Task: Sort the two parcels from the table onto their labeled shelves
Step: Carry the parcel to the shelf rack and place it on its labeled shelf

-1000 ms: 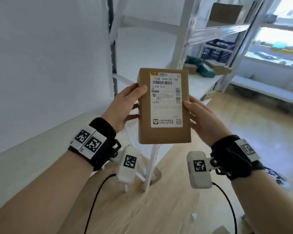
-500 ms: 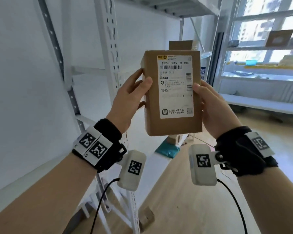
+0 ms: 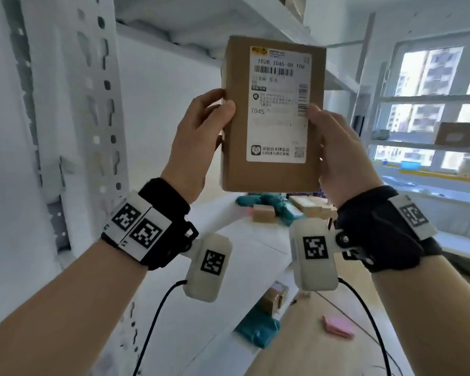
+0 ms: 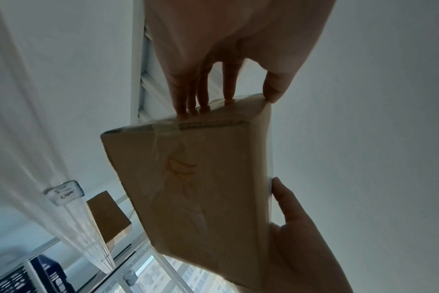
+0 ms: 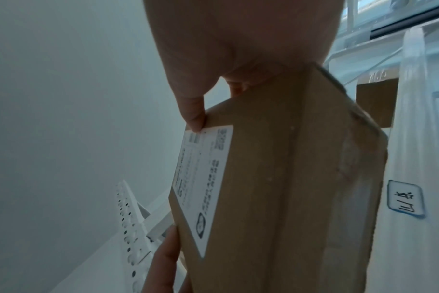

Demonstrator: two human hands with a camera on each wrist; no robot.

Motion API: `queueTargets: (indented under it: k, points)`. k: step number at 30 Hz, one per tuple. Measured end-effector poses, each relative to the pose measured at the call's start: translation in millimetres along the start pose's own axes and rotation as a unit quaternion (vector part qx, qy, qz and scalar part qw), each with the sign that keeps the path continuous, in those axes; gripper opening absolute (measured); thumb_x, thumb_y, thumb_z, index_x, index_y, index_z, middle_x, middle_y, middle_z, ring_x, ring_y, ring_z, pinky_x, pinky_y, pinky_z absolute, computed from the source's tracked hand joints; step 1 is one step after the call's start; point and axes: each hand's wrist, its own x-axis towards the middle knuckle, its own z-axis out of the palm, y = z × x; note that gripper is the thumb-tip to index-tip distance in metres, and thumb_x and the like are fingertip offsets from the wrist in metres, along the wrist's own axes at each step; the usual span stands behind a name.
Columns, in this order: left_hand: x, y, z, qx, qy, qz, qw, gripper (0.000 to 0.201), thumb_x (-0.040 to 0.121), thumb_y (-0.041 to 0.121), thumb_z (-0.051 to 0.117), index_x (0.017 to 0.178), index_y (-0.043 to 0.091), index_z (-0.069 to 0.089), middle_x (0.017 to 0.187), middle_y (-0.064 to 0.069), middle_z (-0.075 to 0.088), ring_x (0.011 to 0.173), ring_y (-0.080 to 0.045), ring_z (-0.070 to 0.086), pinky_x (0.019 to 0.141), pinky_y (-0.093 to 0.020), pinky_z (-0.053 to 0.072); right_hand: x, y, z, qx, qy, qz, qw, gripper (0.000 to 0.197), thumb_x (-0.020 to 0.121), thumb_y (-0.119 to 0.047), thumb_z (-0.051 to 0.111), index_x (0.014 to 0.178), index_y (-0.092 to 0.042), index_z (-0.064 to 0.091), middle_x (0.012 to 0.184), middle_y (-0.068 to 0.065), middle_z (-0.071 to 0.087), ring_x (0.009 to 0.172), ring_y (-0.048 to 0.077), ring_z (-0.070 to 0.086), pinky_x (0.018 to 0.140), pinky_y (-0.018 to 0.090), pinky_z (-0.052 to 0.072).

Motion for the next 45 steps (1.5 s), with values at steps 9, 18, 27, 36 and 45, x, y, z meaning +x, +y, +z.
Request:
queueTargets:
  k: [9,18,27,36,45]
  points:
    - [57,-33,0,0.058,0.084,-0.024,0.995,0.043,0.096,0.037,0.047,0.138,0.028,0.051,0.125,0.012,0.061,0.123,-0.013,0.054,0.084,-0.029,0.043,102,38,-3,0.056,-0.135,0.009,0.989,0.031,0.091,-0.022,0.055,0.120,-0.010,0.060,0.090,-0.005,0.070,0.076,0.005,0.065,0.064,0.018,0.051]
    - [90,-65,46,0.164,0.173,-0.067,0.969,0.025,0.096,0.048,0.038,0.109,0.045,0.059,0.094,0.029,0.063,0.089,0.000,0.057,0.070,-0.024,0.044,198,80,-29,0.085,-0.325,0.037,0.941,0.035,0.093,-0.025,0.049,0.125,-0.024,0.063,0.101,-0.013,0.069,0.081,0.001,0.061,0.066,0.017,0.047]
    - [128,-97,72,0.254,0.232,-0.131,0.930,0.048,0.091,0.058,0.039,0.126,0.033,0.059,0.120,0.010,0.068,0.107,-0.012,0.061,0.076,-0.030,0.044,262,114,-30,0.062,-0.449,0.097,0.886,0.026,0.089,-0.027,0.056,0.113,-0.023,0.067,0.103,-0.010,0.072,0.086,0.007,0.061,0.065,0.018,0.042]
    - [143,-108,72,0.277,0.279,-0.182,0.901,0.031,0.095,0.052,0.037,0.100,0.035,0.062,0.088,0.011,0.064,0.079,-0.007,0.058,0.068,-0.025,0.043,277,139,-10,0.059,-0.481,0.139,0.864,0.034,0.089,-0.032,0.057,0.122,-0.025,0.060,0.115,-0.008,0.068,0.100,0.010,0.059,0.087,0.025,0.045]
    - [140,-109,52,0.267,0.278,-0.208,0.899,0.022,0.092,0.048,0.045,0.089,0.029,0.055,0.084,0.006,0.051,0.076,-0.012,0.052,0.079,-0.030,0.045,275,149,17,0.021,-0.432,0.167,0.886,0.019,0.087,-0.040,0.053,0.094,-0.027,0.065,0.105,-0.002,0.061,0.098,0.017,0.054,0.087,0.034,0.044]
